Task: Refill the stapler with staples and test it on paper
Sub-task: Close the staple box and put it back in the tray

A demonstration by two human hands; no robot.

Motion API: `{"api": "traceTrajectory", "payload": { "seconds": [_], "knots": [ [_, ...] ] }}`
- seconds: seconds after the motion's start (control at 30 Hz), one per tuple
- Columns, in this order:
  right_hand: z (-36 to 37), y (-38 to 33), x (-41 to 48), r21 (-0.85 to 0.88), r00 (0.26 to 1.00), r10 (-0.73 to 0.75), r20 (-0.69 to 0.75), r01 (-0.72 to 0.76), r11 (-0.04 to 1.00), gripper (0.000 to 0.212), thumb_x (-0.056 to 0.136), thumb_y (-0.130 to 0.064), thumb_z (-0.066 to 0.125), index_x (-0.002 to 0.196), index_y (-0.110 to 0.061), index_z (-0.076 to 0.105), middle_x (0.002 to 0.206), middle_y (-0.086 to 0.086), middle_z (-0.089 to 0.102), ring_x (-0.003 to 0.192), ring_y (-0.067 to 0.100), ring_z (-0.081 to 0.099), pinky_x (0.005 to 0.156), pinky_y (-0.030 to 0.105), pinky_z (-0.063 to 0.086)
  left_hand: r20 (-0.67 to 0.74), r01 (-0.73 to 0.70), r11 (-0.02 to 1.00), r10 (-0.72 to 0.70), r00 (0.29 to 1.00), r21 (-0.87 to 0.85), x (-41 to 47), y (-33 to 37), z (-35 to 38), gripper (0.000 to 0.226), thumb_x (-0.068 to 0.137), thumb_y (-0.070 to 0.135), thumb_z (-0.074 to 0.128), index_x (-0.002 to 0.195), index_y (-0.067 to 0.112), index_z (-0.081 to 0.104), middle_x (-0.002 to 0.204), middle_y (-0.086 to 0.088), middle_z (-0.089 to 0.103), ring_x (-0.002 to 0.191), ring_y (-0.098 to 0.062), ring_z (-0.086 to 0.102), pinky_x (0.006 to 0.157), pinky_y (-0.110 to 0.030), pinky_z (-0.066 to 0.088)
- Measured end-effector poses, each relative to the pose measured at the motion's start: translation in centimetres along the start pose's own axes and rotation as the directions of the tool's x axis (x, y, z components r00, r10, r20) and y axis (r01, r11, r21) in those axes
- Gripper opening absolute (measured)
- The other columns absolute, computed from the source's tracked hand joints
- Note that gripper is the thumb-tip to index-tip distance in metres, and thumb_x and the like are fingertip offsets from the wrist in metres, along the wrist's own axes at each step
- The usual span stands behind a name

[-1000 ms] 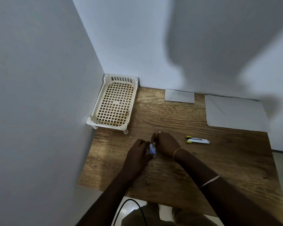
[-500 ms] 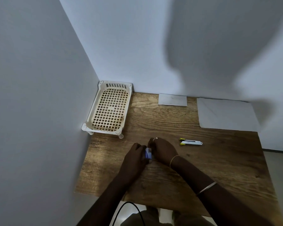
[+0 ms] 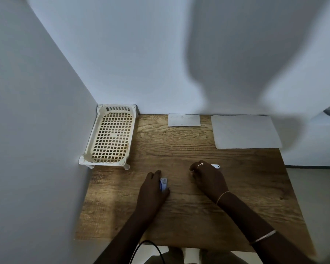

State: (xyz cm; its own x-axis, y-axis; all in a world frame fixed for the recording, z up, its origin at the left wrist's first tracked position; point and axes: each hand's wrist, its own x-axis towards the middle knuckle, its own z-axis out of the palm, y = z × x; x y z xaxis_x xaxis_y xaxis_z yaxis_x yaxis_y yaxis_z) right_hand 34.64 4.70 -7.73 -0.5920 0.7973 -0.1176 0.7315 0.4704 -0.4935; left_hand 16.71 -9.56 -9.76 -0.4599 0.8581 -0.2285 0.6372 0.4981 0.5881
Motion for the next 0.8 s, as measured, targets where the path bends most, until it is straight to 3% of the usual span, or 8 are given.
{"api": "traceTrajectory", "payload": {
  "seconds": [0.17,0.3,0.43,0.57,0.8],
  "knots": [
    [0.0,0.5,-0.9,-0.080,0.994,-0.105,0.010,0.106,0.991,0.035,0.090,-0.025,0.067,0.125,-0.025,0.066,0.128,-0.002,0.065,0.114,0.018,0.062,0.085,0.035,0.054,-0.006,-0.048,0.998,0.048,0.999,-0.038,0.5,2.5,0.5,0.063,0.098,0.034,0.065,0.154,0.017,0.042,0.140,0.000,0.059,0.122,-0.012,0.057,0.094,-0.017,0.037],
    [-0.7,1.1,-0.6,-0.163,0.978,-0.210,0.013,0.209,0.964,0.053,0.083,-0.030,0.075,0.133,-0.019,0.062,0.132,0.005,0.065,0.117,0.024,0.063,0.093,0.039,0.052,0.065,-0.202,0.978,0.205,0.977,-0.047,2.1,6.0,1.6,0.069,0.097,0.031,0.066,0.157,0.018,0.035,0.141,-0.003,0.060,0.125,-0.016,0.056,0.099,-0.021,0.039],
    [-2.4,2.8,0.2,-0.252,0.976,-0.216,0.029,0.216,0.943,0.041,0.085,-0.036,0.069,0.125,-0.026,0.065,0.119,-0.004,0.070,0.108,0.020,0.063,0.089,0.038,0.047,0.160,-0.338,0.941,0.331,0.930,0.021,4.4,9.4,2.8,0.073,0.099,0.018,0.060,0.162,0.020,0.024,0.138,-0.011,0.060,0.123,-0.025,0.055,0.099,-0.033,0.044],
    [-3.9,4.7,1.0,-0.317,0.986,-0.158,0.052,0.166,0.934,0.034,0.088,-0.036,0.063,0.121,-0.028,0.068,0.107,-0.003,0.073,0.101,0.021,0.066,0.088,0.038,0.049,0.222,-0.428,0.900,0.402,0.888,0.083,5.9,11.3,3.8,0.073,0.099,0.016,0.058,0.162,0.021,0.022,0.138,-0.010,0.061,0.122,-0.025,0.055,0.096,-0.035,0.045],
    [-3.7,6.4,1.9,-0.262,0.996,-0.059,0.065,0.074,0.962,0.026,0.090,-0.032,0.061,0.111,-0.020,0.070,0.100,0.002,0.074,0.090,0.021,0.069,0.080,0.034,0.053,0.291,-0.512,0.844,0.456,0.841,0.157,7.4,12.2,4.9,0.070,0.098,0.014,0.055,0.161,0.019,0.025,0.142,-0.009,0.057,0.124,-0.028,0.054,0.096,-0.038,0.044]
  ]
}}
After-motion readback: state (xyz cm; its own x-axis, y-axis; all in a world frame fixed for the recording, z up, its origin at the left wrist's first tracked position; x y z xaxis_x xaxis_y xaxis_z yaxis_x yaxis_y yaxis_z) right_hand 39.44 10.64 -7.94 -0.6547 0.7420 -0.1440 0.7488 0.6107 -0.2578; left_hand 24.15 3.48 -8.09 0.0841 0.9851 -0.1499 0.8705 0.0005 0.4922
